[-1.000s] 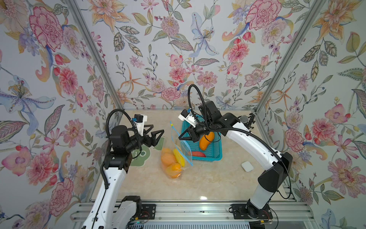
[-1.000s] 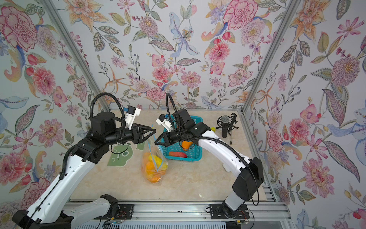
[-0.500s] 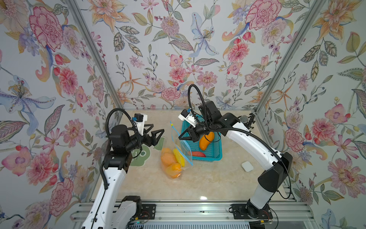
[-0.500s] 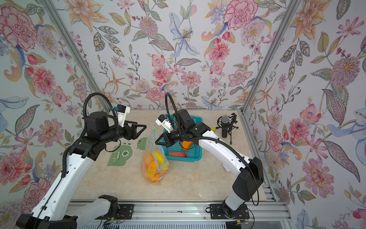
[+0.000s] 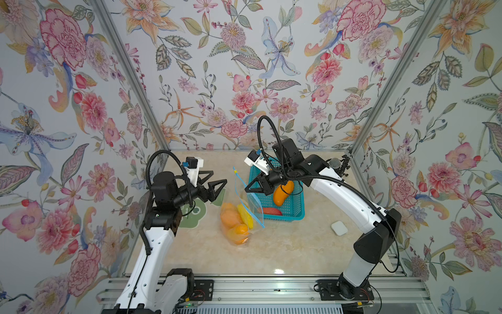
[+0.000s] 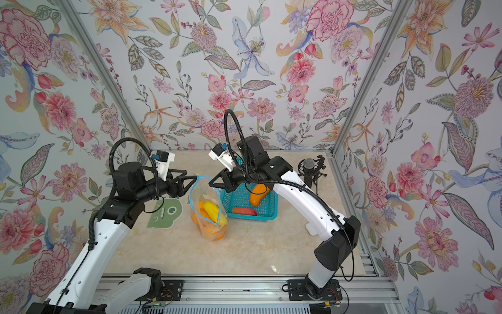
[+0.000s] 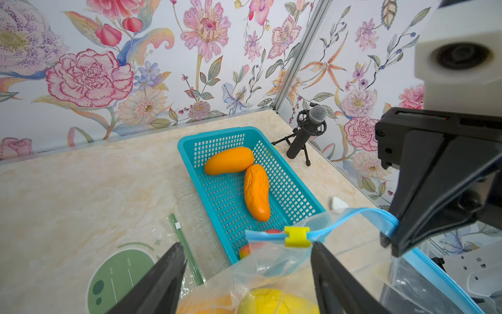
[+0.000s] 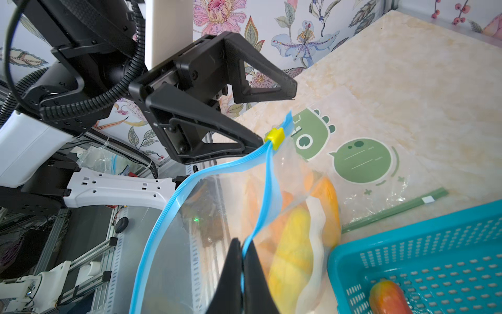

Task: Place the mango in a zip-top bag and seal the zipper
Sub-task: Adjust the zipper food storage bag at the center of the board.

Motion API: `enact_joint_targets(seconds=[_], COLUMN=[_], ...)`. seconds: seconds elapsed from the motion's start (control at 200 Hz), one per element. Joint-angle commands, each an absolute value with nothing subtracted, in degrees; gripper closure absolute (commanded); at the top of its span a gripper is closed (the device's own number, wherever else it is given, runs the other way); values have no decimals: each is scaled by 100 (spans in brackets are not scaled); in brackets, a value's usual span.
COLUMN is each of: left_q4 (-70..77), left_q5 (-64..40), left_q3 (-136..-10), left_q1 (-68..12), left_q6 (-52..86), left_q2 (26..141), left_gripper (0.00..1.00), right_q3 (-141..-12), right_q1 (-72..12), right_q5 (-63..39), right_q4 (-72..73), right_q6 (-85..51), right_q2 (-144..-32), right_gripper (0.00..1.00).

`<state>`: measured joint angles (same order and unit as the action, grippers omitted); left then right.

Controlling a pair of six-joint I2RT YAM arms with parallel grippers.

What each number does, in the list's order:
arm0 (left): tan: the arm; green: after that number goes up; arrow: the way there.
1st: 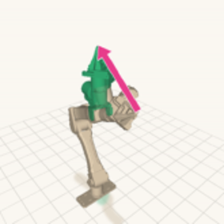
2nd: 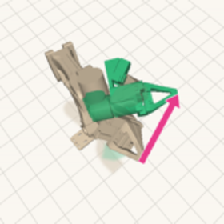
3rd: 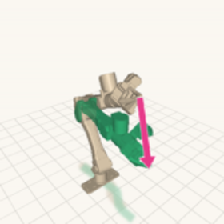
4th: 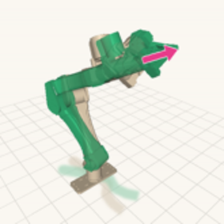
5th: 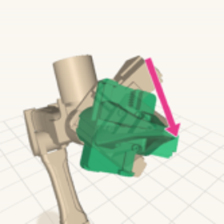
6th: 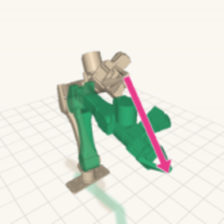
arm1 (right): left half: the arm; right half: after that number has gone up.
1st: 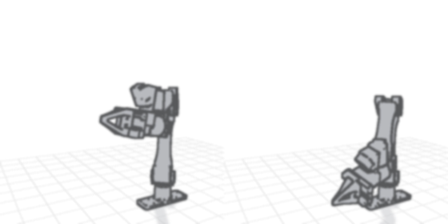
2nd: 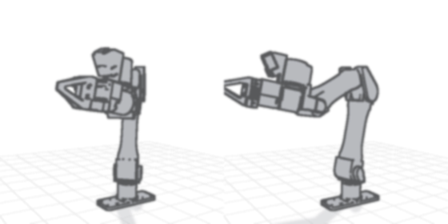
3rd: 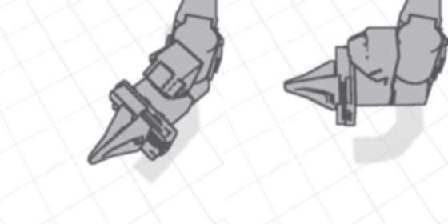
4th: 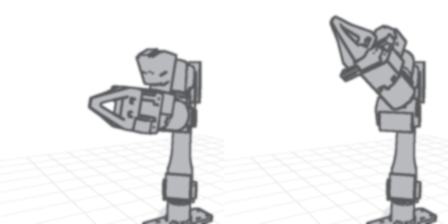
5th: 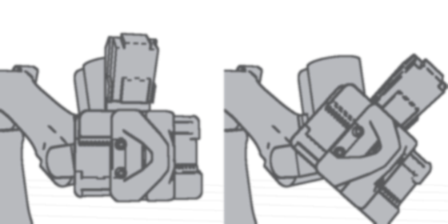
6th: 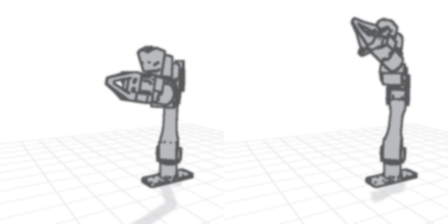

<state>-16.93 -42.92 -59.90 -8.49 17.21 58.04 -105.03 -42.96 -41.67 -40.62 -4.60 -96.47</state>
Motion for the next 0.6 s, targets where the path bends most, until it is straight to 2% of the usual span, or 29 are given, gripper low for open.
enact_joint_targets(seconds=[0.0,0.085,0.335,0.59], left_q4=[-1379,-1068,-833,229], left_q5=[-4411,-4436,-4457,-5642], left_q3=[-5744,-5603,-5386,-4946], left_q1=[-712,-593,-349,-35], left_q6=[1643,1819,1747,1878], left_q2=[5639,5452,5351,5422], left_gripper=[21,15,16,13], right_q3=[-10617,-10656,-10561,-10567], right_q1=[-4215,-4180,-4181,-4183], right_q5=[-4343,-4382,-4509,-4649], right_q4=[-4436,-4527,-4635,-4655], right_q6=[-98,-79,102,268], right_q2=[-9902,-9979,-10046,-10065], right_gripper=[100,100,100,100])
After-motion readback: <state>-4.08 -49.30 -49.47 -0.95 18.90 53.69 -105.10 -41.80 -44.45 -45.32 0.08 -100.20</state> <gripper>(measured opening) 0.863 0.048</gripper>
